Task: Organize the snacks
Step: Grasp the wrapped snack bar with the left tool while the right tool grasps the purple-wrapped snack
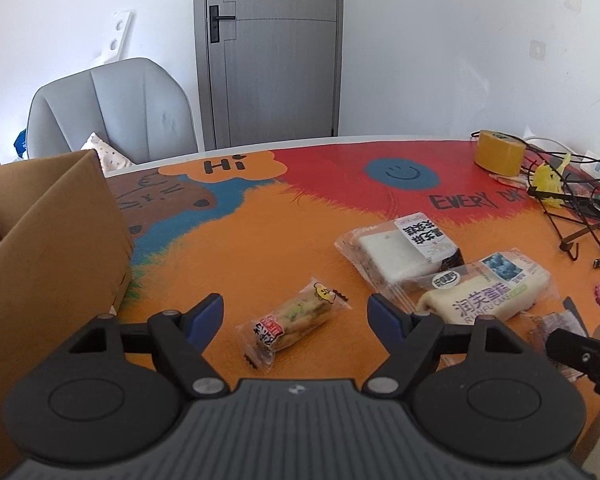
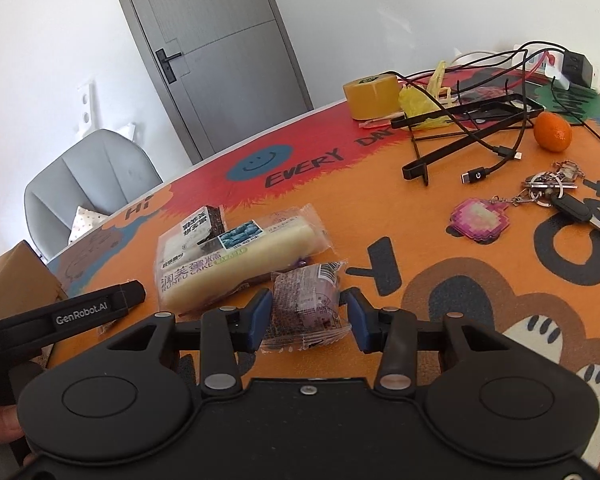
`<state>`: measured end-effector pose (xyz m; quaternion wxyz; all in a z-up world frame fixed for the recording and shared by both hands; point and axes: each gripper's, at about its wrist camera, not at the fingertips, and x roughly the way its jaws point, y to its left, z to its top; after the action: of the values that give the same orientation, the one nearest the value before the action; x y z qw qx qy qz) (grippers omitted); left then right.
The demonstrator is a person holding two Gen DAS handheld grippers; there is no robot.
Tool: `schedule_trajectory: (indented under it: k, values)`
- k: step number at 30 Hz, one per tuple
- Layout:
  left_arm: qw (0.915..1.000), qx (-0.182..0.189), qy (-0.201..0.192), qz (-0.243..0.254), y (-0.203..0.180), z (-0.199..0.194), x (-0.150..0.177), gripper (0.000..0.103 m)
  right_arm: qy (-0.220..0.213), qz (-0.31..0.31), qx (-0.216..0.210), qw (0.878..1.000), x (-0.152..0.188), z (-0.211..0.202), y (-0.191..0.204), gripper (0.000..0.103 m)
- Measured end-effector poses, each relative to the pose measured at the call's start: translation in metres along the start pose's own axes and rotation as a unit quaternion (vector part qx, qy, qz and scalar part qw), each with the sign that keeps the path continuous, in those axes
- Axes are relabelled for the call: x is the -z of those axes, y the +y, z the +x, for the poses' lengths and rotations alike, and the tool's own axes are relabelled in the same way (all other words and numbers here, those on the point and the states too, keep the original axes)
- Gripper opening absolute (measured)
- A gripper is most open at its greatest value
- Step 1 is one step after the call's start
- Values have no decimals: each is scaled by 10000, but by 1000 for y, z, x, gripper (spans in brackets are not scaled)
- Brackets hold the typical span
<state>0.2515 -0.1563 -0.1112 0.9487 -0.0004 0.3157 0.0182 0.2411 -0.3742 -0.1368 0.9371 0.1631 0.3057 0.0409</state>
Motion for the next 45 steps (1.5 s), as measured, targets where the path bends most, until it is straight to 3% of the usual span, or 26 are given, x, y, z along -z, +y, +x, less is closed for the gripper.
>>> schedule_trajectory:
  k: [2,9,11,13,15,18,21,23,32,34,36,45]
  values:
    - [10000,-36,19,-1,0,4,0,79,2,8,-11,10000,-1,1,-1,43]
    - [10000,-3,37,-49,2,10,2,59,-14,-43,-11,10000,0,2,0,45]
    - [10000,31,34,-40,3,8,2,48,-17,-80,15,10000,0,3,1,45]
    - [10000,68,52,-28,3,6,2,26,-12,-120,48,9999,0,2,3,46]
    - [9999,130,89,-48,4,3,3,20,8,-155,86,9998,1,2,6,49]
    - [9997,195,109,-79,6,-3,6,18,64,-299,49,9995,3,1,12,62]
    - [9996,240,107,-97,7,-10,11,18,21,-532,154,9985,8,1,20,61]
    - [9995,277,99,-146,9,-15,12,18,-26,-635,278,9976,9,1,23,50]
    - [9991,330,-191,-199,15,-48,9,18,-110,-548,84,9984,13,-16,24,46]
    - [9989,343,-262,-209,15,-56,9,18,-171,-544,39,9984,12,-22,26,20]
    - [9986,345,-327,-226,17,-64,9,18,-162,-433,-79,9989,11,-26,25,16]
    - [9983,228,-453,-285,25,-85,16,18,-220,-481,-114,9985,21,-39,25,13]
